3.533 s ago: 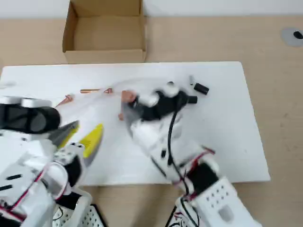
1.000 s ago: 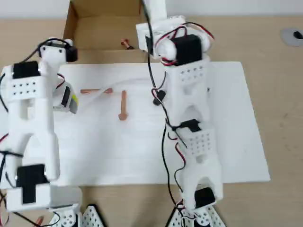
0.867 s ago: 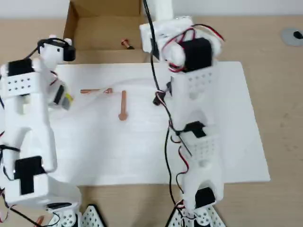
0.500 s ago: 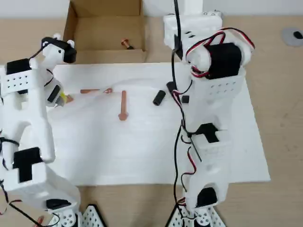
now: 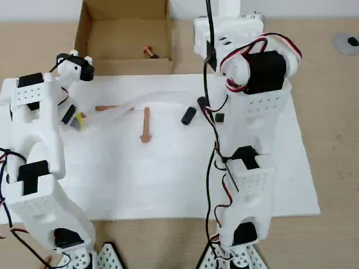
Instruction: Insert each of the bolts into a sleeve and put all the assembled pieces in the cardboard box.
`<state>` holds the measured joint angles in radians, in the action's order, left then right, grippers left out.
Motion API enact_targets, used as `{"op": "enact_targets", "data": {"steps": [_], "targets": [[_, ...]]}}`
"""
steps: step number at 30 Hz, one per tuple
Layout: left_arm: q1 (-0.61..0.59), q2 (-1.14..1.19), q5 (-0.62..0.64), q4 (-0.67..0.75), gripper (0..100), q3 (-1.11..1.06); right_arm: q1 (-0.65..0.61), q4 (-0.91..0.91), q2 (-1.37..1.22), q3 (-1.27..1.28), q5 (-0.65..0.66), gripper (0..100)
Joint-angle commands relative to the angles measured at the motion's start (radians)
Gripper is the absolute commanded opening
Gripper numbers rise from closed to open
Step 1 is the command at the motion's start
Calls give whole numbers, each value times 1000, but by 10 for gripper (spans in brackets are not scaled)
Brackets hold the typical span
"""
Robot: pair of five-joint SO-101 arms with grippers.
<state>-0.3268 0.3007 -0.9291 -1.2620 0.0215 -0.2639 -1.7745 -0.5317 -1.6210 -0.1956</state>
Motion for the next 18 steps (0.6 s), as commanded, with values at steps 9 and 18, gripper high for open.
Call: {"op": "enact_targets", "data": {"steps": [9,18], "targets": [[-5,-93,-11,-183,185,207,16,-12,56,-39,9,408],[-3,-77,-100,-140,185,193,18,-12,56,-38,11,408]]}}
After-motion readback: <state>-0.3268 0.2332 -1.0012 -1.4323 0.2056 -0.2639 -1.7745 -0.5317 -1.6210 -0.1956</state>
